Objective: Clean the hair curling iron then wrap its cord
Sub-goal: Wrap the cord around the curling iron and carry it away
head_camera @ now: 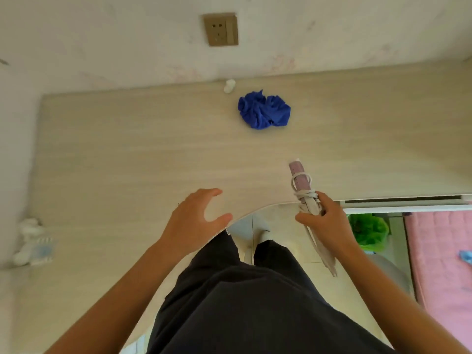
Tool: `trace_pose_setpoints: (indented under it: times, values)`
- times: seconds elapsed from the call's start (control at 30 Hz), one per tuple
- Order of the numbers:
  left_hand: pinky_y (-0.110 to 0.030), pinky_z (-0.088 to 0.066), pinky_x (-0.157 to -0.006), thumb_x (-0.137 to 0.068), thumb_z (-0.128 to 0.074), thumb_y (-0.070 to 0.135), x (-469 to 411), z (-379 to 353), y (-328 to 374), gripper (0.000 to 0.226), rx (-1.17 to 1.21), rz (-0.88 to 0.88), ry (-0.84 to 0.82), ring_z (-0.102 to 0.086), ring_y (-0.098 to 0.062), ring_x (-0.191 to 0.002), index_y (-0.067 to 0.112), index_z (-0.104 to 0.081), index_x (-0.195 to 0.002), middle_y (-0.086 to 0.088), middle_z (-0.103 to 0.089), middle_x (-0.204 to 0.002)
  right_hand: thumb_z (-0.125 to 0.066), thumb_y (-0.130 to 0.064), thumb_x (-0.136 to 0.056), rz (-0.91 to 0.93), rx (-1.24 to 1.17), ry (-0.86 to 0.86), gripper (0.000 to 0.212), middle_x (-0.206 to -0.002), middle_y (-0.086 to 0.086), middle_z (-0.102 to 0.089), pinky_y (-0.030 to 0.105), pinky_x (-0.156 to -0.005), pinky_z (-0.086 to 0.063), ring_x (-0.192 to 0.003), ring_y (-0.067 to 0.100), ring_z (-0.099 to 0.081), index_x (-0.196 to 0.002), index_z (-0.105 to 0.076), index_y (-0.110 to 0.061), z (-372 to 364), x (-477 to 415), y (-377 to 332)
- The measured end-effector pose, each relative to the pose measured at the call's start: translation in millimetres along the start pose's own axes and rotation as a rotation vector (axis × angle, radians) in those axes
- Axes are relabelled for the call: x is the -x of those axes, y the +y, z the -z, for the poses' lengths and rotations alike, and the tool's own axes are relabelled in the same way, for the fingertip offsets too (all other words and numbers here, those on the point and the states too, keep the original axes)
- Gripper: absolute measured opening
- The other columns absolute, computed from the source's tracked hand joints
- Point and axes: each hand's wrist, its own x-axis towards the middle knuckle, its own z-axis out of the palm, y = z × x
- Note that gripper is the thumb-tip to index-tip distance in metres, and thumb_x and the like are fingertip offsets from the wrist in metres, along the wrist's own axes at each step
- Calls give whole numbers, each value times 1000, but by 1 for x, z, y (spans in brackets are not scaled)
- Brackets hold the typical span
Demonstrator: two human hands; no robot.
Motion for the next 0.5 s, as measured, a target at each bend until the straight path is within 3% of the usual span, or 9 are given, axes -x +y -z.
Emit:
trace_pose_setpoints:
  times: [0.13, 0.3, 0.4, 0.5]
  values:
    - [-34, -42, -111, -90, -65, 60, 21, 12, 39, 60, 40, -33, 35, -49, -5, -132, 36, -50, -142, 19, -54, -143, -79, -41, -68, 14, -43, 52, 43, -83, -19, -70, 28, -56, -50, -68, 4, -66, -101, -58, -60, 38, 45, 6]
    - [-33, -42, -112, -91, -69, 52, 19, 0, 80, 54, 81, -88, 2, -51, -5, -130, 36, -53, -140, 20, -55, -141, -84, -29, -73, 11, -107, 143, 47, -83, -12, -69, 41, -63, -57, -72, 12, -65, -107, -61, -52, 75, 76, 26]
    - [-32, -44, -110, -90, -67, 55, 8, -9, 98, 49, 100, -158, -62, -53, -2, -127, 40, -57, -135, 24, -57, -136, -78, -38, -67, -13, -164, 202, 49, -89, -13, -69, 31, -63, -53, -77, 13, -64, -106, -59, -61, 91, 92, 33]
    - [-27, -42, -108, -86, -59, 66, -7, -15, 111, 51, 116, -228, -145, -52, 5, -127, 44, -58, -132, 31, -58, -133, -76, -38, -64, -71, -223, 276, 47, -83, -6, -68, 28, -60, -47, -69, 14, -61, -105, -61, -56, 99, 105, 39]
